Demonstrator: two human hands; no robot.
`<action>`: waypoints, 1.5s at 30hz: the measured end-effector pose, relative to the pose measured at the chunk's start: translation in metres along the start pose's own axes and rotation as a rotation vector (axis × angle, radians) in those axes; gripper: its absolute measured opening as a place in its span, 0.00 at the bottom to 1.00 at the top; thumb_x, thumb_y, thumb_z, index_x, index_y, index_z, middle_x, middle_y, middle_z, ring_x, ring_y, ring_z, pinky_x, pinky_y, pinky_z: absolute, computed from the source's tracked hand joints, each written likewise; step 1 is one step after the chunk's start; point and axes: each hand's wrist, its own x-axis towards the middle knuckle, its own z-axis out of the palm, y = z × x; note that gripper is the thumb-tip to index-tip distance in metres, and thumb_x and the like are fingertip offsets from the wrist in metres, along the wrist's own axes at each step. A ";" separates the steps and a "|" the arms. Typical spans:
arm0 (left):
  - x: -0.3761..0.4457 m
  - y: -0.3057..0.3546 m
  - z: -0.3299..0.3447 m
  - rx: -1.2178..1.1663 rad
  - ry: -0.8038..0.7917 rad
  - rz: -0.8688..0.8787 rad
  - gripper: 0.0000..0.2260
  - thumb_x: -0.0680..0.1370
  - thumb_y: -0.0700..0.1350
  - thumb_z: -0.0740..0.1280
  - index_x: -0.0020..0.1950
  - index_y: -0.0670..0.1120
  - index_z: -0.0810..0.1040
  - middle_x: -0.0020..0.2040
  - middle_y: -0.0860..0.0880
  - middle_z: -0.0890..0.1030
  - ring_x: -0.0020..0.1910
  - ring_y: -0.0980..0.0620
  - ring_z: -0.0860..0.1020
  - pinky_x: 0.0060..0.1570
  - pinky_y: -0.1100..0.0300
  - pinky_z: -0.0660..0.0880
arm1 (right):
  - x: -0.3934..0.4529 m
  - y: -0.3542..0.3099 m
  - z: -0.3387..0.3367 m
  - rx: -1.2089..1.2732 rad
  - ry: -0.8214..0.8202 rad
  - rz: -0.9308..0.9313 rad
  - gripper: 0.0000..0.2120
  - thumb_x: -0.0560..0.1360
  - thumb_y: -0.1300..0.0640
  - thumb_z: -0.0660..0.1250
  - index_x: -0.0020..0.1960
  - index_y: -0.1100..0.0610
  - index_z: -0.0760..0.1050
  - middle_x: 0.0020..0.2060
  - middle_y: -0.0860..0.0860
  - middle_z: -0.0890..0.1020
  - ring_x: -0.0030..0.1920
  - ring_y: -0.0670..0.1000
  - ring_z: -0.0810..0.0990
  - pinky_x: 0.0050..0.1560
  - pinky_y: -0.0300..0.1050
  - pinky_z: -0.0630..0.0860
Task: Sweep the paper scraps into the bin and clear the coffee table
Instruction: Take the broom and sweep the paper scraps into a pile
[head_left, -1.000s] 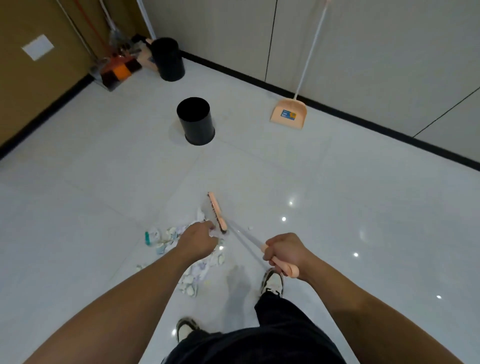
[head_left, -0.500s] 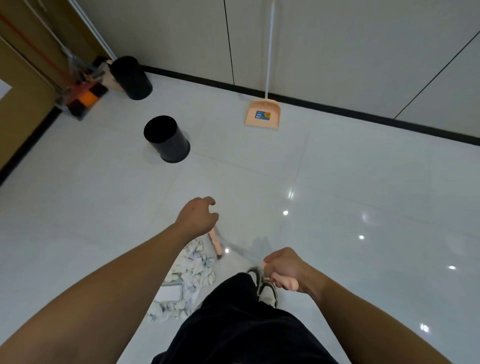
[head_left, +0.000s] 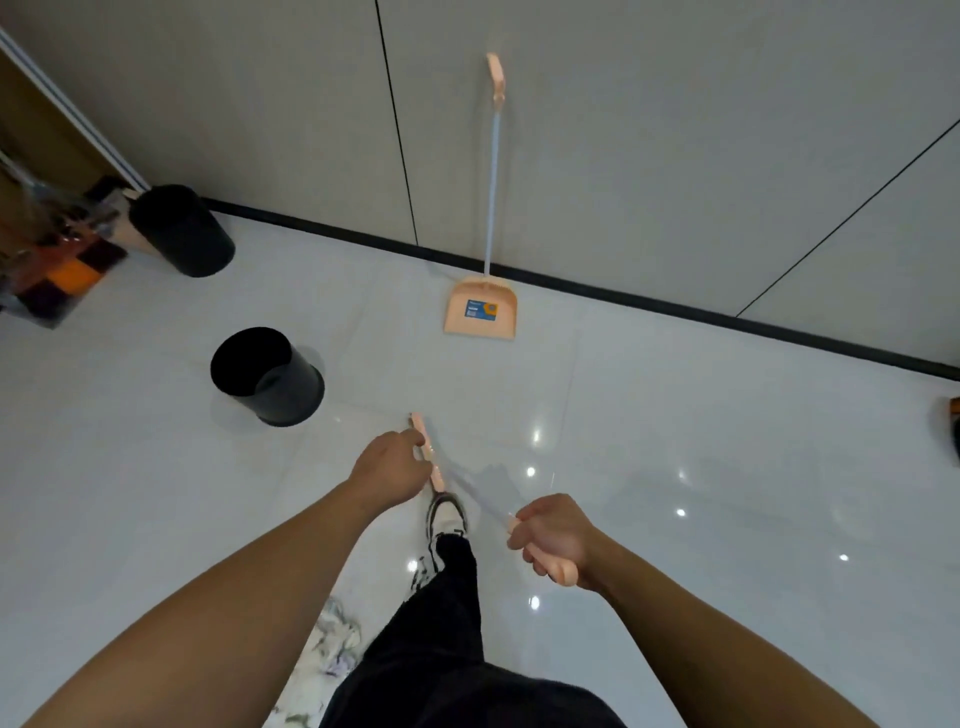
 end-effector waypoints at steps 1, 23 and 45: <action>0.018 0.004 -0.015 0.000 -0.012 0.002 0.22 0.78 0.49 0.65 0.71 0.48 0.70 0.67 0.44 0.74 0.64 0.46 0.72 0.57 0.59 0.69 | 0.011 -0.022 -0.005 0.015 0.029 0.008 0.06 0.70 0.70 0.70 0.44 0.65 0.75 0.33 0.60 0.73 0.23 0.52 0.71 0.24 0.38 0.66; 0.340 0.142 -0.230 0.191 -0.012 0.049 0.23 0.78 0.49 0.66 0.72 0.49 0.69 0.66 0.44 0.73 0.61 0.46 0.74 0.56 0.58 0.71 | 0.222 -0.305 -0.150 0.327 0.071 0.284 0.05 0.73 0.66 0.63 0.49 0.63 0.71 0.31 0.57 0.74 0.28 0.54 0.72 0.26 0.36 0.69; 0.623 0.307 -0.367 1.041 0.146 0.899 0.19 0.73 0.39 0.60 0.64 0.50 0.72 0.63 0.50 0.71 0.62 0.46 0.68 0.56 0.53 0.69 | 0.316 -0.419 -0.198 1.058 0.424 0.291 0.11 0.75 0.62 0.64 0.56 0.64 0.71 0.34 0.56 0.70 0.27 0.54 0.69 0.22 0.39 0.69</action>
